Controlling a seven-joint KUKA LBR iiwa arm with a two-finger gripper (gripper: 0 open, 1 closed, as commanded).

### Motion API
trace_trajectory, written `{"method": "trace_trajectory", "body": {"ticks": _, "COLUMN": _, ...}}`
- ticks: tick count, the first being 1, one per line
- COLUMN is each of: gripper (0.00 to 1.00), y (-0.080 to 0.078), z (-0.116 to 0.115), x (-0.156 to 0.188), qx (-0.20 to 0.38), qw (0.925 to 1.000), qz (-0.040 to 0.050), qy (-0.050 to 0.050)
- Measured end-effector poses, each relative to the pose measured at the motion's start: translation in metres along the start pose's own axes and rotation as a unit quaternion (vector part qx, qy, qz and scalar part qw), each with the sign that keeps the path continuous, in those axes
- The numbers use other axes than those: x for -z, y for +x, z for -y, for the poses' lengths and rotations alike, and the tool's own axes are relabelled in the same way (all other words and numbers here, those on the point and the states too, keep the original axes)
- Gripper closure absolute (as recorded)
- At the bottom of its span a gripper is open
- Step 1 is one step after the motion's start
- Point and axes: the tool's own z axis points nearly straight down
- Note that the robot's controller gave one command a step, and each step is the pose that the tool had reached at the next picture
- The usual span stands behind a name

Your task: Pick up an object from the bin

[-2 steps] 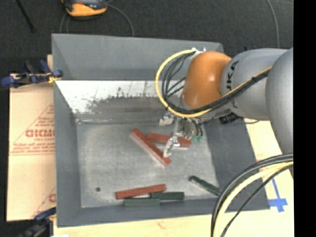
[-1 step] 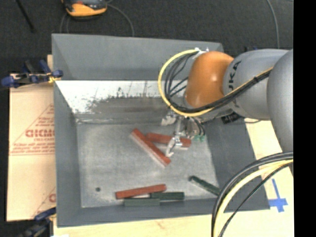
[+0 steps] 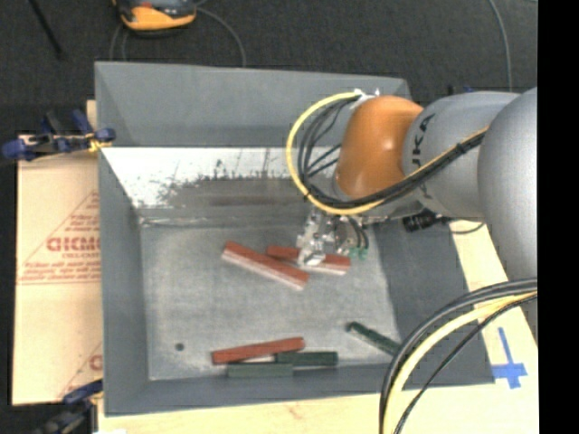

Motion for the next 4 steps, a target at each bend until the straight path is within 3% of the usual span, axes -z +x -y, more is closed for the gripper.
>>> {"method": "trace_trajectory", "body": {"ticks": 1, "gripper": 0.0, "y": 0.002, "z": 0.0, "x": -0.003, "qx": 0.0, "qw": 1.0, "qz": -0.0029, "qy": 0.0}}
{"method": "trace_trajectory", "body": {"ticks": 2, "gripper": 0.0, "y": 0.002, "z": 0.0, "x": -0.003, "qx": 0.0, "qw": 1.0, "qz": -0.0029, "qy": 0.0}}
{"method": "trace_trajectory", "body": {"ticks": 3, "gripper": 1.0, "y": -0.022, "z": 0.014, "x": -0.013, "qx": 0.03, "qw": 0.9995, "qz": -0.0058, "qy": -0.003}}
{"method": "trace_trajectory", "body": {"ticks": 4, "gripper": 0.0, "y": -0.027, "z": 0.015, "x": -0.014, "qx": 0.029, "qw": 0.9995, "qz": 0.0107, "qy": -0.002}}
